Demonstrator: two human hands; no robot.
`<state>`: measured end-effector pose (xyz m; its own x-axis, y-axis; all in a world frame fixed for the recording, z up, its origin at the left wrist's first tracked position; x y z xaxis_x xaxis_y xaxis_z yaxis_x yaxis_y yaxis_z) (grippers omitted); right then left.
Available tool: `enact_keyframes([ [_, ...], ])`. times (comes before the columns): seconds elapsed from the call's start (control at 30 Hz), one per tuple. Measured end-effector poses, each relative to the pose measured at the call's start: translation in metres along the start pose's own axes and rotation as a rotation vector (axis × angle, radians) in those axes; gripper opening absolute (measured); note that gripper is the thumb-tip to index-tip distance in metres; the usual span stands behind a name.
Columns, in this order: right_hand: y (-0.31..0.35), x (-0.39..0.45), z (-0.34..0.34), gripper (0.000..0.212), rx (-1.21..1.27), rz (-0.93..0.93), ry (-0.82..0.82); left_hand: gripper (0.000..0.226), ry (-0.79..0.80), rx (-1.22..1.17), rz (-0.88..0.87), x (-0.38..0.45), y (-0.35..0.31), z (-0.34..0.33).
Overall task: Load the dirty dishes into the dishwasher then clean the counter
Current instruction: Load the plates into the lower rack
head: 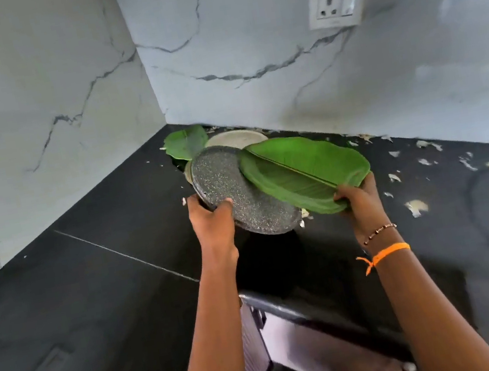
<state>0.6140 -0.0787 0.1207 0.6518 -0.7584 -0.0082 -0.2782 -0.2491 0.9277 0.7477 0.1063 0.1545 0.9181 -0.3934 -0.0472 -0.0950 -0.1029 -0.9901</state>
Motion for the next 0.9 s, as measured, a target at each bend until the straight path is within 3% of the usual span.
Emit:
enact_keyframes([
  [0.13, -0.004, -0.085, 0.029, 0.05, 0.024, 0.055, -0.06, 0.027, 0.146, 0.026, 0.012, -0.051, 0.007, 0.009],
  [0.23, -0.009, -0.152, 0.055, 0.021, 0.008, 0.105, -0.197, 0.026, 0.268, 0.077, 0.019, -0.094, 0.018, 0.012],
  [0.3, -0.01, -0.194, 0.074, 0.015, -0.012, 0.133, -0.28, 0.026, 0.332, 0.124, 0.002, -0.121, 0.024, 0.009],
  [0.6, -0.001, -0.374, 0.167, 0.044, -0.013, -0.001, -0.437, 0.022, 0.579, 0.341, 0.027, -0.249, 0.049, -0.035],
  [0.77, -0.01, -0.478, 0.225, 0.039, -0.139, -0.163, -0.451, 0.017, 0.795, 0.455, 0.026, -0.334, 0.071, -0.076],
  [0.9, -0.024, -0.566, 0.274, 0.037, -0.1, -0.243, -0.528, 0.021, 0.979, 0.595, 0.015, -0.418, 0.094, -0.11],
])
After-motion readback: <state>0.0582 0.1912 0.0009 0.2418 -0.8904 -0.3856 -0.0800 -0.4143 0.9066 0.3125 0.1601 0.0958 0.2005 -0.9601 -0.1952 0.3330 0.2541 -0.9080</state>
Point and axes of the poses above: each hand's wrist, its own x-axis towards the middle knuckle, its own z-axis out of the back of the hand, y = z × x, the point moved 3 cm from there along x, towards the middle knuckle, and after that the axes turned 11 degrees about y, right-handed, at the moved point
